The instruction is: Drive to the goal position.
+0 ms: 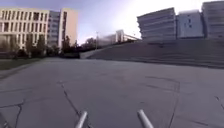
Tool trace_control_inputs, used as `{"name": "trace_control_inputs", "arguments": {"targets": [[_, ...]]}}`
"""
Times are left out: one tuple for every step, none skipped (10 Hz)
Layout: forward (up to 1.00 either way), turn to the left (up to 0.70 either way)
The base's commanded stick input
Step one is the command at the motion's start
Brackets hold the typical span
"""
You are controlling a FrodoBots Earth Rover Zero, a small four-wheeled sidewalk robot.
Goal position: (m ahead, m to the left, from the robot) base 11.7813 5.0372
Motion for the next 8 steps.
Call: {"name": "trace_control_inputs", "arguments": {"targets": [[1.00,0.00],[1.00,0.00],[1.00,0.00],[1.00,0.00],[1.00,0.00],[1.00,0.00],[1.00,0.00],[1.00,0.00]]}}
